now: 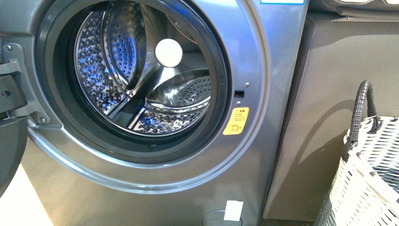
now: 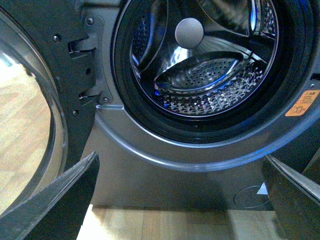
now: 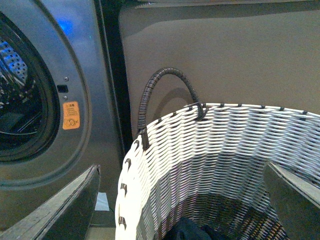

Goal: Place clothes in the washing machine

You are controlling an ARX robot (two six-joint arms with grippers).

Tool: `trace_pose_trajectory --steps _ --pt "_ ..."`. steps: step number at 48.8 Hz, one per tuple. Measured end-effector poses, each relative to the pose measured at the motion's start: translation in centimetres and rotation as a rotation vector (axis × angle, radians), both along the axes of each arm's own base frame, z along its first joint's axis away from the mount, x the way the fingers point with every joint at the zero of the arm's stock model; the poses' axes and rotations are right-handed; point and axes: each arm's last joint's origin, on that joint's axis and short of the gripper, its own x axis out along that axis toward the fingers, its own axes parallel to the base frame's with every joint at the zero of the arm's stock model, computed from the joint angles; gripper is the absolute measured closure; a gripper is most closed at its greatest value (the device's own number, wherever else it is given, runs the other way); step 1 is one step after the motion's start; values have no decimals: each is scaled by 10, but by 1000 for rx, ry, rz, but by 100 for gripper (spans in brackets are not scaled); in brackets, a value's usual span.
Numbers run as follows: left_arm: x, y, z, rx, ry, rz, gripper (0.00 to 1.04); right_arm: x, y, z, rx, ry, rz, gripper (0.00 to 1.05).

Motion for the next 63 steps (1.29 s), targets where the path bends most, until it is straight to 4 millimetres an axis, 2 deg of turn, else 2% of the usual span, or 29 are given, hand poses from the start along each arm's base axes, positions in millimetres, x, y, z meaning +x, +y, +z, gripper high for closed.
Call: trace_pose_trajectory --steps 35,38,40,45,50,56,63 --pt "0 0 0 0 0 0 6 1 0 1 12 -12 29 8" --pt "0 0 0 0 0 -1 6 8 -9 15 53 -117 198 8" --pt "0 0 0 0 0 3 6 15 -19 21 53 -128 223 8" --pt "0 0 0 0 0 2 6 37 -39 30 48 -100 181 8" --pt "0 0 0 0 0 0 6 54 -50 34 44 -55 158 8" --pt "0 0 0 0 0 0 6 76 -62 32 49 50 126 8" --pt "0 0 0 0 0 0 6 102 -69 15 65 222 115 8"
